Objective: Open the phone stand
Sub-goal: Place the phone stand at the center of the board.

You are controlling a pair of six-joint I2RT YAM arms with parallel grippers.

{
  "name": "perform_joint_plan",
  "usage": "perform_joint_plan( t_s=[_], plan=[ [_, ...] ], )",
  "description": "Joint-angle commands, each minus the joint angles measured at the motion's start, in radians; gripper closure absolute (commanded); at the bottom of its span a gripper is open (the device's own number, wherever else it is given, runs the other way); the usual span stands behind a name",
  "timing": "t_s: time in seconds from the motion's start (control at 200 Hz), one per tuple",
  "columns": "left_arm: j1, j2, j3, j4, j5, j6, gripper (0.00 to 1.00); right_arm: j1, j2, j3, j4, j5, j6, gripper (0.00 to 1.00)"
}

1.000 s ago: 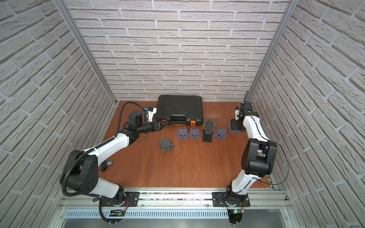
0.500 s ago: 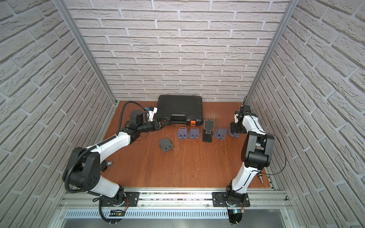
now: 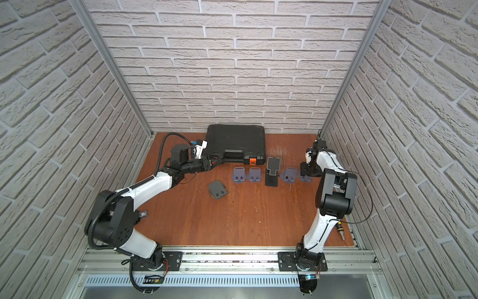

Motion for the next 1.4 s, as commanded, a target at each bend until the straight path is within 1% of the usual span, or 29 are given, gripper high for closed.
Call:
perform_joint_plan(
  t_s=[0.0, 0.36, 0.595, 0.715, 0.835, 0.945, 1.295, 1.395],
  plan=[
    [0.006, -0.010, 0.006, 0.057, 0.016, -0.001, 0.58, -0.003, 0.030, 0.014, -0.014, -0.014, 0.007, 0.85],
    [0.007, -0.004, 0.007, 0.068, 0.018, -0.006, 0.59, -0.004, 0.060, 0.017, -0.032, -0.011, 0.009, 0.83],
    [0.007, -0.013, 0.000, 0.069, 0.026, -0.002, 0.60, -0.002, 0.056, 0.010, -0.043, 0.003, 0.018, 0.77],
    [0.008, -0.026, -0.011, 0.068, 0.023, -0.001, 0.60, -0.002, 0.057, 0.011, -0.047, 0.007, 0.021, 0.70],
    [0.012, -0.032, -0.015, 0.068, 0.022, -0.001, 0.60, -0.002, 0.058, 0.012, -0.049, 0.007, 0.024, 0.58],
    [0.012, -0.030, -0.014, 0.069, 0.023, -0.001, 0.60, -0.002, 0.061, 0.015, -0.051, 0.008, 0.025, 0.54],
    [0.012, -0.032, -0.018, 0.071, 0.021, -0.001, 0.60, -0.002, 0.050, 0.018, -0.053, 0.010, 0.030, 0.37],
    [0.013, -0.032, -0.020, 0.071, 0.020, -0.001, 0.60, -0.002, 0.043, 0.018, -0.052, 0.008, 0.032, 0.34]
  ],
)
